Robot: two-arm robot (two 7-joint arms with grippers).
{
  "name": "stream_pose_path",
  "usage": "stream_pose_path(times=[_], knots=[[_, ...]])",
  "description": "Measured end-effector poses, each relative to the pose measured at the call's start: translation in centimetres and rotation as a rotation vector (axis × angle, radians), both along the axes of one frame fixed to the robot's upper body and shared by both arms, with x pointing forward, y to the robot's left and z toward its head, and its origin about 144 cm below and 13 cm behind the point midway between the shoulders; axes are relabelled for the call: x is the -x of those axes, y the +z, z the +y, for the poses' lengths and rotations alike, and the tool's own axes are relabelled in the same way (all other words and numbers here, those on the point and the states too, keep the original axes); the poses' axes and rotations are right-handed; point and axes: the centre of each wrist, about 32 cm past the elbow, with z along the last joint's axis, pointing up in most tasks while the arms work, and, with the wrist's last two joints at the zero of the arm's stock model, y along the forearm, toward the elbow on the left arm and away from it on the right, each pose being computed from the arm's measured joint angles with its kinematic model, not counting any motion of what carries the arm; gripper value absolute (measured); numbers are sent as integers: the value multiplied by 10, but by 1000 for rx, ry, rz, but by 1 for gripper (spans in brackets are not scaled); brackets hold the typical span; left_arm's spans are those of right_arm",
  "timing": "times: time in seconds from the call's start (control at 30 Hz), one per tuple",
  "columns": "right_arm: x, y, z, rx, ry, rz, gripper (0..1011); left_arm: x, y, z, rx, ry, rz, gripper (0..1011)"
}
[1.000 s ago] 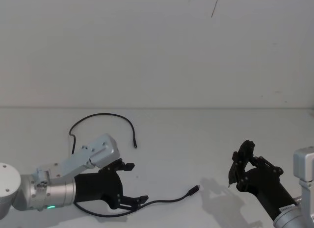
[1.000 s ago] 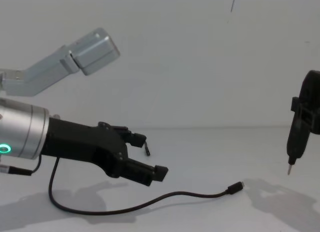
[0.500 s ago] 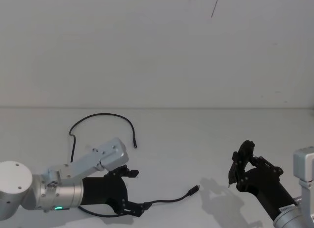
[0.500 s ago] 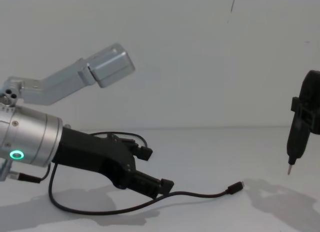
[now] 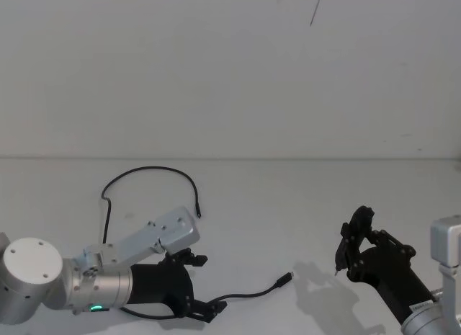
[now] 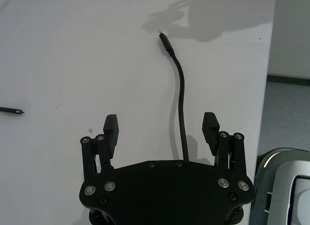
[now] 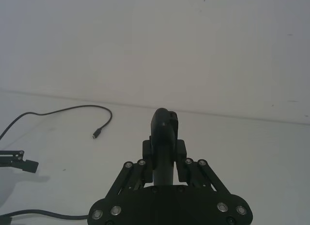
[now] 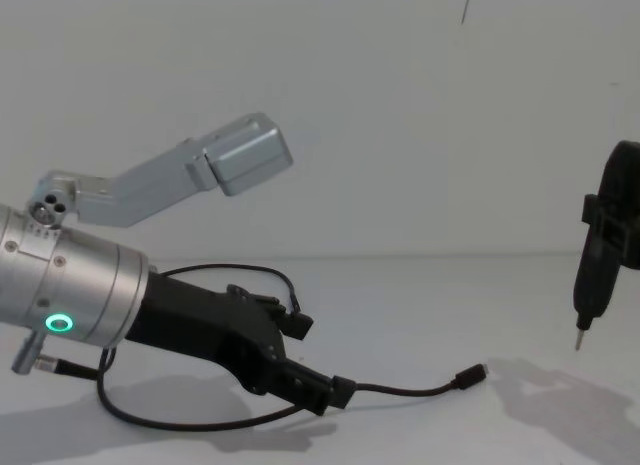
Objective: Pick up the data cable with the one hand.
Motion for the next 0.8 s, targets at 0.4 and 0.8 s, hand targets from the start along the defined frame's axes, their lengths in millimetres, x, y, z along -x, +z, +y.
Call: stream_pose_path(times=[0.4, 0.8], knots=[[0, 0, 0, 0, 0, 0, 263, -4, -4, -6, -3, 40, 39, 1001], [0, 0, 0, 0, 0, 0, 263, -6, -7, -10, -8, 72, 79, 1001]])
